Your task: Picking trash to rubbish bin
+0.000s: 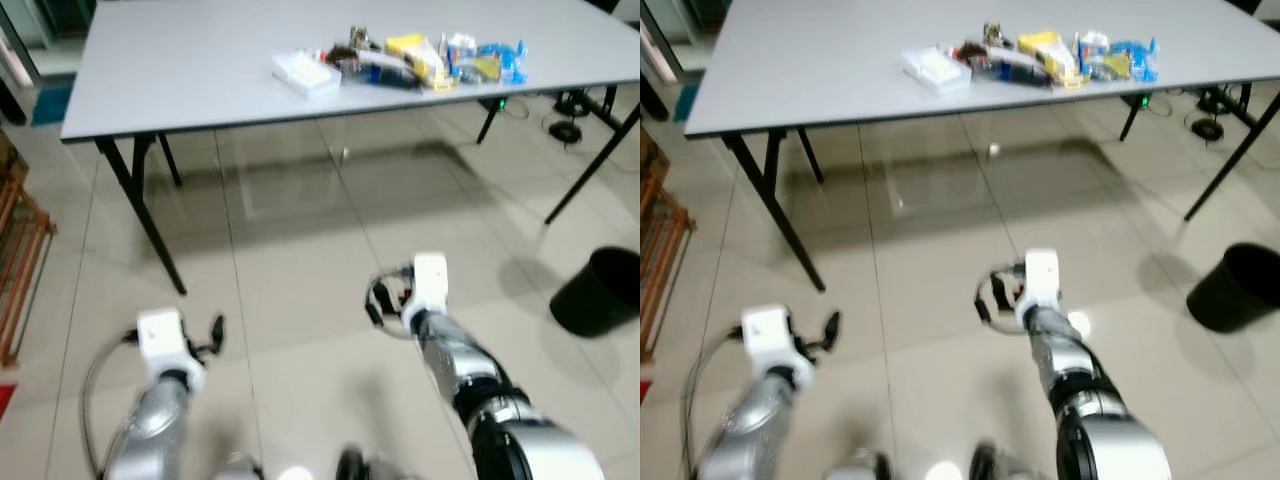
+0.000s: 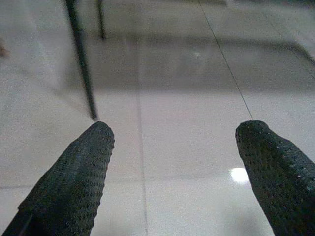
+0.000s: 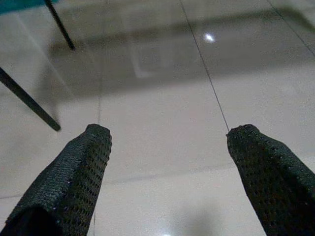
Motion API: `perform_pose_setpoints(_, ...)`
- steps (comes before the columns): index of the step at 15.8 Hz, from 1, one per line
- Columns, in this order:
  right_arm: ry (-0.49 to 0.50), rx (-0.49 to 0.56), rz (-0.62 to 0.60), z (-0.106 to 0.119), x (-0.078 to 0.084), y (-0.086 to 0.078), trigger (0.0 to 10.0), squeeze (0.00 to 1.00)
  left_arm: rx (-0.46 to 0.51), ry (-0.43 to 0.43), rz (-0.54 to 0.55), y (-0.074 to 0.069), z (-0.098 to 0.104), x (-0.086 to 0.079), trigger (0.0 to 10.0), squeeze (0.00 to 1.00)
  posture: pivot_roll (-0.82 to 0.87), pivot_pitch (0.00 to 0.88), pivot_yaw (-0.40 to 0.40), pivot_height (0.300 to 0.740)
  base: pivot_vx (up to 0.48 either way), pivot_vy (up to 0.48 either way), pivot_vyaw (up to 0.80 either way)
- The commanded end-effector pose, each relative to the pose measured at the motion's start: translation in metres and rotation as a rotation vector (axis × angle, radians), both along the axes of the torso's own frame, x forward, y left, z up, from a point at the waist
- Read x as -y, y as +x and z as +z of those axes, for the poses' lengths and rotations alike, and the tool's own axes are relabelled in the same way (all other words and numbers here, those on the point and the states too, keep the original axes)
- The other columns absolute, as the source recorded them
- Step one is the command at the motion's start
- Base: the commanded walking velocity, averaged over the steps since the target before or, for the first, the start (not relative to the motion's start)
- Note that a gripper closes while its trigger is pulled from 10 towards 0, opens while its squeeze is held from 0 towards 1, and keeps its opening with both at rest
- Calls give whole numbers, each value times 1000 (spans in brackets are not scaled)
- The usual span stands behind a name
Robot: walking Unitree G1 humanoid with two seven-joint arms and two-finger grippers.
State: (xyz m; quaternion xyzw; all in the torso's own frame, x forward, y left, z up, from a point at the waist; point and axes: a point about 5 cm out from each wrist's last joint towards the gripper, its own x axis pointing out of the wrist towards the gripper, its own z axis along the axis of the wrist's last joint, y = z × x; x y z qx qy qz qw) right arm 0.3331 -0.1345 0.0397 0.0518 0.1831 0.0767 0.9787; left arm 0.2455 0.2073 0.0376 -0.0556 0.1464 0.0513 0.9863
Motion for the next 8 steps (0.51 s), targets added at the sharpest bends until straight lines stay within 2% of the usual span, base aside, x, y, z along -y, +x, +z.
perform_pose_setpoints(1, 1, 33, -22, 8, 4, 5, 10000, 0, 0, -10, -42, -2, 5, 5, 10000, 0, 59, 127, -29, 740, 0, 0, 0)
perform_pose_setpoints(4, 31, 84, -36, 20, 12, 9, 10000, 0, 50, 3, -65, 0, 23, 8, 10000, 0, 58, 123, -23, 740, 0, 0, 0)
perform_pose_setpoints(7, 54, 173, 5, 34, 14, 3, 10000, 0, 83, -59, -80, 0, 38, 21, 10000, 0, 41, 114, -24, 740, 0, 0, 0)
perform_pose_setpoints(8, 43, 196, -22, 36, 14, 0, 10000, 0, 86, -43, -83, -1, 38, 25, 10000, 0, 38, 112, -24, 740, 0, 0, 0)
